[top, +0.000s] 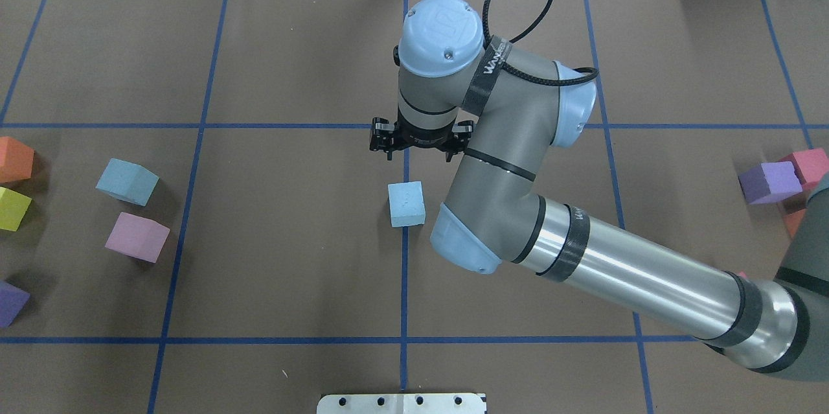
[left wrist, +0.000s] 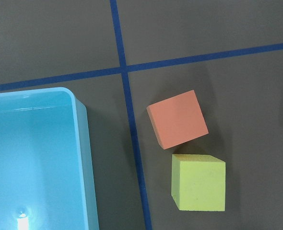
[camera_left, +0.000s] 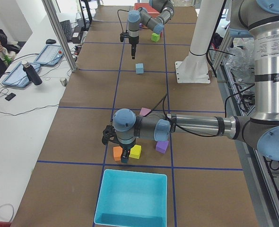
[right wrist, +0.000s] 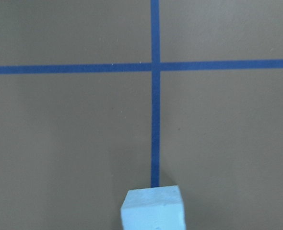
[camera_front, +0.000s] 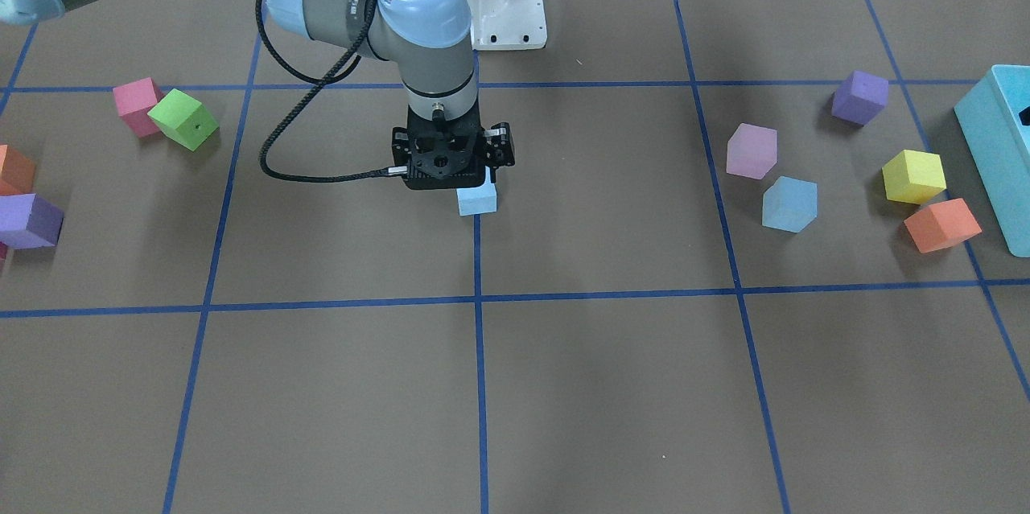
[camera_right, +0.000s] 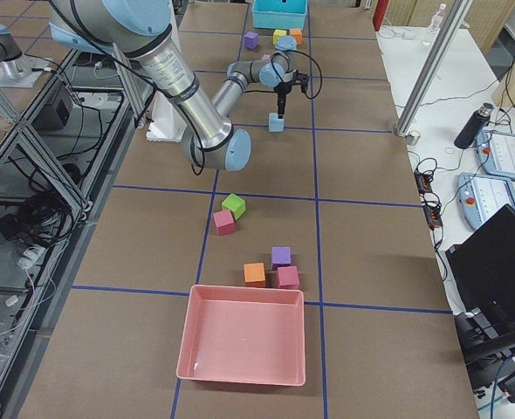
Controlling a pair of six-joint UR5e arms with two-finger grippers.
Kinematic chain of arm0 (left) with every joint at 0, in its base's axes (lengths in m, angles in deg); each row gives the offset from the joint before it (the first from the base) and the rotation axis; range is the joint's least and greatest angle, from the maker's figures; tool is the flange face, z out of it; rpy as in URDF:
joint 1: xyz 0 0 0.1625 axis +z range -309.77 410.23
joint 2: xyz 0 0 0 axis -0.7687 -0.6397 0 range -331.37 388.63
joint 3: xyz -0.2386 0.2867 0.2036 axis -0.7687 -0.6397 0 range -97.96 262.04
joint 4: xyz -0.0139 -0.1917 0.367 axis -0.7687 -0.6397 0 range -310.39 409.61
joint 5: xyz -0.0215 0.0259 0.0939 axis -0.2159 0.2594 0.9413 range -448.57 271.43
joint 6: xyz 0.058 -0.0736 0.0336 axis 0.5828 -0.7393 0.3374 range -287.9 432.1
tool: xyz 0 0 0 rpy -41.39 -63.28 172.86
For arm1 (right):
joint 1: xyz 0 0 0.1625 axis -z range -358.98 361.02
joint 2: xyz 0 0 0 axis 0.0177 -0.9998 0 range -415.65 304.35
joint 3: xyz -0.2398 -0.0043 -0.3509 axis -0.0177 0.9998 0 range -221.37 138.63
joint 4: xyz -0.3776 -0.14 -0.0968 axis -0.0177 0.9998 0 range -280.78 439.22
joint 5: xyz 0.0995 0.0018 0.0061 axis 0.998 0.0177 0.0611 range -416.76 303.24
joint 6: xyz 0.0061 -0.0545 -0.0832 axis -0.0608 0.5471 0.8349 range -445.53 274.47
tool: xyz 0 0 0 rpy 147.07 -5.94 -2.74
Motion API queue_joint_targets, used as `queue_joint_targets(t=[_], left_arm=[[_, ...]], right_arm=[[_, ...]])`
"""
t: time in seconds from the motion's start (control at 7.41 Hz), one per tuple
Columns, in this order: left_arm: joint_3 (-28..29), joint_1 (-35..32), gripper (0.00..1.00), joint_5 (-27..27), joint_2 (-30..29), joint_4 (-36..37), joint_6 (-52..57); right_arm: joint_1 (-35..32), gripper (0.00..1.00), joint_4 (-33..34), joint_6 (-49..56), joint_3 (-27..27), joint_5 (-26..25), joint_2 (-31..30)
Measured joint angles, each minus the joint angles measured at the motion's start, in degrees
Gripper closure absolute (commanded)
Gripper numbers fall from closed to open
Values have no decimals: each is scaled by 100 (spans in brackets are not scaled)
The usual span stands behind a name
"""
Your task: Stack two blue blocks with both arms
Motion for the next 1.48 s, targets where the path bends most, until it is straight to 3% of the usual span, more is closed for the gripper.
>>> queue_joint_targets(t=[0.4, 0.81, 1.21, 1.48], left_arm=[[-175, -1, 2, 41, -39, -363, 2], [68, 32, 2, 16, -415, -597, -58], [158, 40, 1, -22, -492, -890, -58], [154, 286, 2, -3, -567, -1278, -387]], right_arm=[[-985, 0, 99, 1458, -884, 477, -1386], [-2430, 0, 100, 3861, -1723, 1095, -3315], [-4257, 0, 74, 6510, -1798, 1553, -4953], [-5191, 0, 66, 7382, -1776, 1531, -5687]])
